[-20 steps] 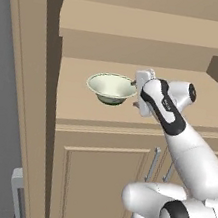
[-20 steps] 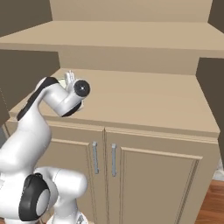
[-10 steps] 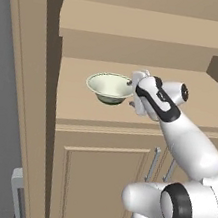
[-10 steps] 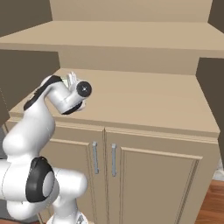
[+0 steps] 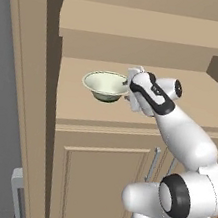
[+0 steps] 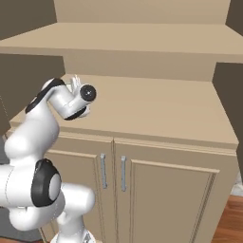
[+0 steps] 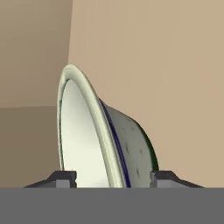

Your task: Pick up the bowls from the cabinet and place each bowl in front of a stool on the dining counter.

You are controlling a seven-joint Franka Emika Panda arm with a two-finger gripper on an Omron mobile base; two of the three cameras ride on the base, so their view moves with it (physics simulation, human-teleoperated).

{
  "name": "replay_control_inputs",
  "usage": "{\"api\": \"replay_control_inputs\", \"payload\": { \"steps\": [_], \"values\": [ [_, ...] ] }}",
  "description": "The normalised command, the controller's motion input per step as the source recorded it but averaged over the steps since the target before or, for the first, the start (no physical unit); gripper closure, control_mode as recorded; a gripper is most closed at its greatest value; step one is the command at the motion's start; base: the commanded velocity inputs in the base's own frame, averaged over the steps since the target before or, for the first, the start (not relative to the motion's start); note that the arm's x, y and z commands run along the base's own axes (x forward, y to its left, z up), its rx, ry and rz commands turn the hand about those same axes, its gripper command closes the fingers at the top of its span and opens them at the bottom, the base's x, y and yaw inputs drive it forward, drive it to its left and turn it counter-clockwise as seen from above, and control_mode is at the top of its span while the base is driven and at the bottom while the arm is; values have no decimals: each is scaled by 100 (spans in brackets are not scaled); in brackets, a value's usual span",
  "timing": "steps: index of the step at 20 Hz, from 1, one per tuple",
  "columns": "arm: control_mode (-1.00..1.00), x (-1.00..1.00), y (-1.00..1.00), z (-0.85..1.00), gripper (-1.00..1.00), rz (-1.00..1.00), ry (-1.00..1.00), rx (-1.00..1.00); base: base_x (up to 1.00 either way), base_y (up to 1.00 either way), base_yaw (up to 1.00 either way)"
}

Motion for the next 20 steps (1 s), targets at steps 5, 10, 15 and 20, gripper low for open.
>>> {"api": "replay_control_inputs", "payload": {
  "steps": [5, 10, 15, 20],
  "values": [
    [-100, 7, 13, 0, 100, 0, -1, 0, 0, 0, 0],
    [-100, -11, -3, 0, 100, -8, -4, 0, 0, 0, 0],
    [-100, -52, -16, 1, 100, -19, -7, 1, 0, 0, 0],
    [-100, -71, -38, 31, 100, -23, 0, 1, 0, 0, 0]
  ]
}}
